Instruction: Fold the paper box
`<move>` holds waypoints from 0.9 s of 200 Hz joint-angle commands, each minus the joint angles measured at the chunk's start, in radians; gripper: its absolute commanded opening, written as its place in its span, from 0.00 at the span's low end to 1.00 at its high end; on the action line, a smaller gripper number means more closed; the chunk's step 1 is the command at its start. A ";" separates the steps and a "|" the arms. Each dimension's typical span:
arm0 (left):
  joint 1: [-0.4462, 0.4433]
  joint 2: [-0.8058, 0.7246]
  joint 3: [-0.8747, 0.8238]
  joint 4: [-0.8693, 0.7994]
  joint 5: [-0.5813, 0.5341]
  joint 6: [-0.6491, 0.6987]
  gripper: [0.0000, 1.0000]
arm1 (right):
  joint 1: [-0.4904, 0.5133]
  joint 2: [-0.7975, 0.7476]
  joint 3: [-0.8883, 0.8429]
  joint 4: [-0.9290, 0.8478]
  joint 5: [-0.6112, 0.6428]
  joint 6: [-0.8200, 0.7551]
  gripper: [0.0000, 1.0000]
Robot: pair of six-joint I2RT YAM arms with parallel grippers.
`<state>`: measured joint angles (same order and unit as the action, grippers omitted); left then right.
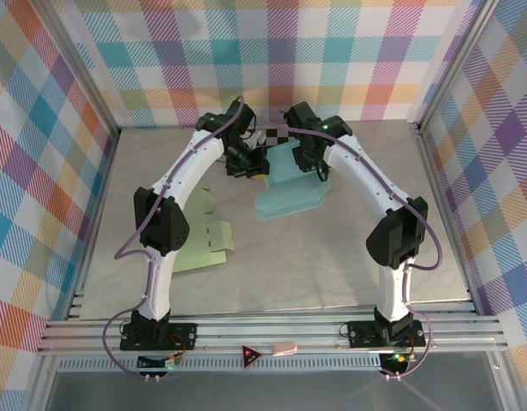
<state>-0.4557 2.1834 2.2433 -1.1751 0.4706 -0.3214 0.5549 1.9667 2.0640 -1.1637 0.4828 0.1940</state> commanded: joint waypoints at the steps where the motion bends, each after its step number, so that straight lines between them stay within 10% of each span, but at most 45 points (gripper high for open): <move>1: 0.006 0.003 0.036 0.004 0.031 -0.005 0.00 | -0.007 -0.013 -0.006 -0.009 0.063 0.011 0.24; 53: 0.007 0.003 0.039 0.005 0.034 -0.005 0.00 | 0.004 0.065 0.066 -0.065 0.248 0.017 0.00; 145: 0.006 -0.002 0.039 0.008 0.034 -0.016 0.00 | 0.067 0.120 0.107 -0.132 0.398 0.066 0.00; 180: 0.006 -0.002 0.039 0.000 0.023 -0.022 0.00 | 0.047 0.057 0.137 -0.105 0.166 0.061 0.36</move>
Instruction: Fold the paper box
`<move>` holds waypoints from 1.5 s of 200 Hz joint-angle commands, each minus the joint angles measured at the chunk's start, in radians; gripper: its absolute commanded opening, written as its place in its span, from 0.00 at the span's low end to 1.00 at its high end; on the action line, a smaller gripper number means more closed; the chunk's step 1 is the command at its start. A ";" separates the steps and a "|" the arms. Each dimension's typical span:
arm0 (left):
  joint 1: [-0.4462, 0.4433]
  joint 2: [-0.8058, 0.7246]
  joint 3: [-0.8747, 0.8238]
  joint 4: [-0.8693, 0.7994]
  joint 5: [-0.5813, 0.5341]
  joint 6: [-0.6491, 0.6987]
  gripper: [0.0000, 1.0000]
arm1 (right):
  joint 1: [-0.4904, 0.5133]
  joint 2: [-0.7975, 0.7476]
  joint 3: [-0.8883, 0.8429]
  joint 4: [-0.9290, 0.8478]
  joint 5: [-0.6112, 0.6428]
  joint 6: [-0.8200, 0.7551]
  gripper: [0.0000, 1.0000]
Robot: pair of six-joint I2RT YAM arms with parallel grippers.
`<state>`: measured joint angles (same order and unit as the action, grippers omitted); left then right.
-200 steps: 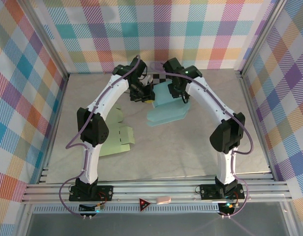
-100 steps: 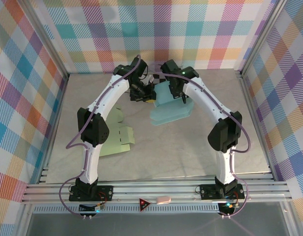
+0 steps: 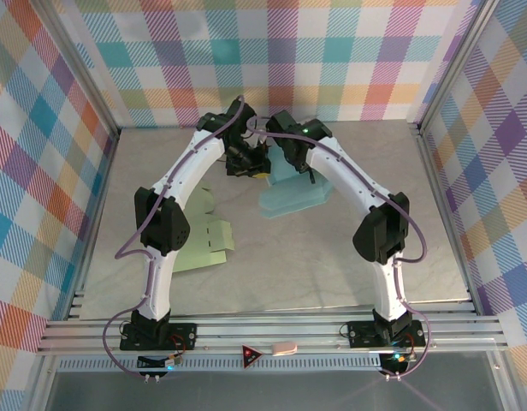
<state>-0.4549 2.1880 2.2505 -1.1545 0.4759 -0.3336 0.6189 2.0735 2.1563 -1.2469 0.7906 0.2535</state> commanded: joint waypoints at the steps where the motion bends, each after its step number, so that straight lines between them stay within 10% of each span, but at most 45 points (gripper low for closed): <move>1: 0.005 -0.007 0.032 -0.022 0.017 -0.010 0.00 | -0.018 -0.052 0.046 -0.021 -0.148 0.000 0.37; 46: 0.005 -0.008 0.029 -0.028 0.012 -0.005 0.00 | -0.037 -0.095 0.094 -0.034 -0.220 0.007 0.55; 120: 0.004 -0.005 0.029 -0.034 0.017 -0.007 0.00 | -0.038 0.009 0.140 -0.020 -0.183 -0.020 0.40; 177: -0.011 -0.004 0.011 -0.008 -0.009 -0.028 0.00 | -0.020 0.027 0.116 -0.024 -0.126 0.007 0.00; 234: -0.036 -0.092 -0.224 0.281 -0.048 -0.129 0.17 | -0.007 -0.057 -0.076 0.017 -0.198 0.076 0.00; 300: -0.065 -0.164 -0.609 0.631 -0.056 -0.198 0.13 | -0.007 -0.120 -0.309 0.097 -0.254 0.156 0.00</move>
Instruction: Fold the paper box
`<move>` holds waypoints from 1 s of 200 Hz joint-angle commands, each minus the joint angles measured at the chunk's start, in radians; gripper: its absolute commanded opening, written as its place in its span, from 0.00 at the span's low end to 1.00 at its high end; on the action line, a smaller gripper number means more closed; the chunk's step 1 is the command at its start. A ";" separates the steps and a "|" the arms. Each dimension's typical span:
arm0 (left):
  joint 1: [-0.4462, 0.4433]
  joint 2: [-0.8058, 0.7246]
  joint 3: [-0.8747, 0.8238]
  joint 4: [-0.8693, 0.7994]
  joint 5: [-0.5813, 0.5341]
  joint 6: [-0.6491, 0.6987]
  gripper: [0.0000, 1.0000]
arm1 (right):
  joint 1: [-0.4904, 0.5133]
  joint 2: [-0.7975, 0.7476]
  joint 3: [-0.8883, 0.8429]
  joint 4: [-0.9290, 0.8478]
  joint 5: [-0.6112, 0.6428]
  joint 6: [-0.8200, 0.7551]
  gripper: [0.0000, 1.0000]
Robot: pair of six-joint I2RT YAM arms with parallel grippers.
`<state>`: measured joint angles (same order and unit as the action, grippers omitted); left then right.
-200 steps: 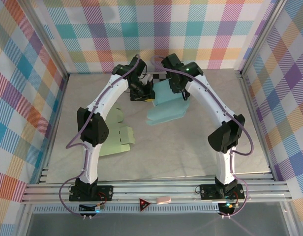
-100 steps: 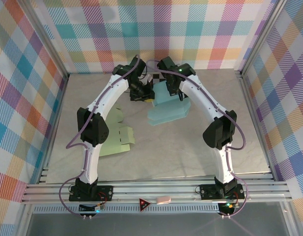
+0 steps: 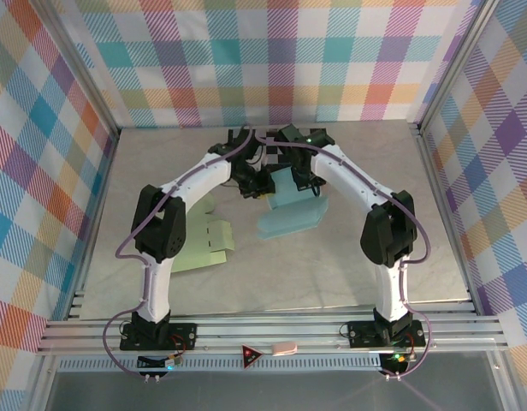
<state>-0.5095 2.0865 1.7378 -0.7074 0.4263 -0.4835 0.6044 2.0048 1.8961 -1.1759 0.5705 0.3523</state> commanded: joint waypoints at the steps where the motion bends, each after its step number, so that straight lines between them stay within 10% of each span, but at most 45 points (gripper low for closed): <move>1: -0.011 -0.064 -0.100 0.189 -0.007 -0.049 0.13 | 0.008 -0.051 -0.051 0.027 -0.034 0.059 0.00; 134: -0.136 -0.104 -0.339 0.231 -0.423 -0.112 0.00 | 0.070 -0.093 -0.228 0.079 0.029 0.213 0.00; 200: -0.129 -0.132 -0.440 0.395 -0.267 -0.132 0.21 | 0.070 -0.097 -0.253 0.082 0.028 0.228 0.00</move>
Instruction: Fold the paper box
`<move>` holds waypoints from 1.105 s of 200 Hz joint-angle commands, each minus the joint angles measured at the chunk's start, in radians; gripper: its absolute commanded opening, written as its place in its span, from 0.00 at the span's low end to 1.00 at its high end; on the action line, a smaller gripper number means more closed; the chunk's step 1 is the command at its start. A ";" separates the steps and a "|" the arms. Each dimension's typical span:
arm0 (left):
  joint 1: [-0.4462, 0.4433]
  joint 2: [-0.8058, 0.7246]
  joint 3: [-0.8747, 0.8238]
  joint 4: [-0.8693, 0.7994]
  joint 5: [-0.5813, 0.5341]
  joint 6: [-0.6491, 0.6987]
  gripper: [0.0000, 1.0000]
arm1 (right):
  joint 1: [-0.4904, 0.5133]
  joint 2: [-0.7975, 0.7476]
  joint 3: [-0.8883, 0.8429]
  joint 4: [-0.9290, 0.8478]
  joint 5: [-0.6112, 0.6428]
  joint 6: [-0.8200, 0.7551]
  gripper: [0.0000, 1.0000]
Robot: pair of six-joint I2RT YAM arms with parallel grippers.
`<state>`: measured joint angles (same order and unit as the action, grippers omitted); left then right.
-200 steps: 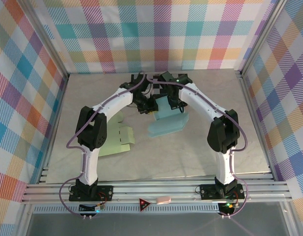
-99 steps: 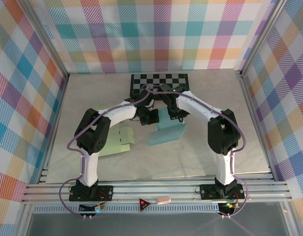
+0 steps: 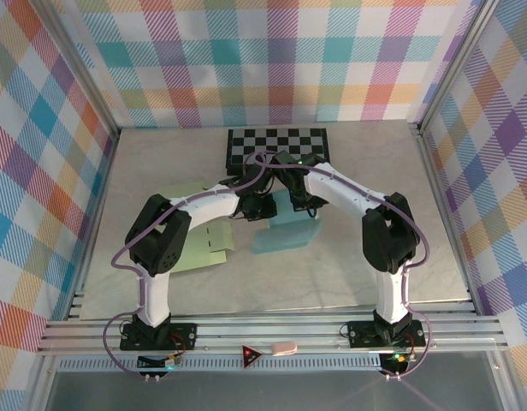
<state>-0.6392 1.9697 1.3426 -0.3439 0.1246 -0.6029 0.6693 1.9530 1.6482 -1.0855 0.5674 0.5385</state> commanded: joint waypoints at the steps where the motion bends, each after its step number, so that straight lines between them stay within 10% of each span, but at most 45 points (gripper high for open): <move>1: 0.001 -0.016 -0.046 0.032 0.036 -0.013 0.21 | 0.006 -0.044 -0.005 -0.009 0.031 0.042 0.00; 64: 0.001 -0.050 -0.108 0.058 0.029 -0.014 0.20 | 0.006 -0.050 -0.009 -0.005 0.027 0.040 0.00; 115: 0.024 -0.143 -0.105 0.130 0.042 -0.005 0.50 | 0.001 -0.057 -0.026 -0.002 0.029 0.033 0.00; 221: 0.084 -0.114 -0.082 0.156 0.123 0.062 0.37 | -0.013 -0.045 -0.002 -0.009 -0.004 0.020 0.00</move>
<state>-0.5583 1.8297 1.2407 -0.1810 0.2272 -0.5713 0.6628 1.9274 1.6321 -1.0882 0.5732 0.5465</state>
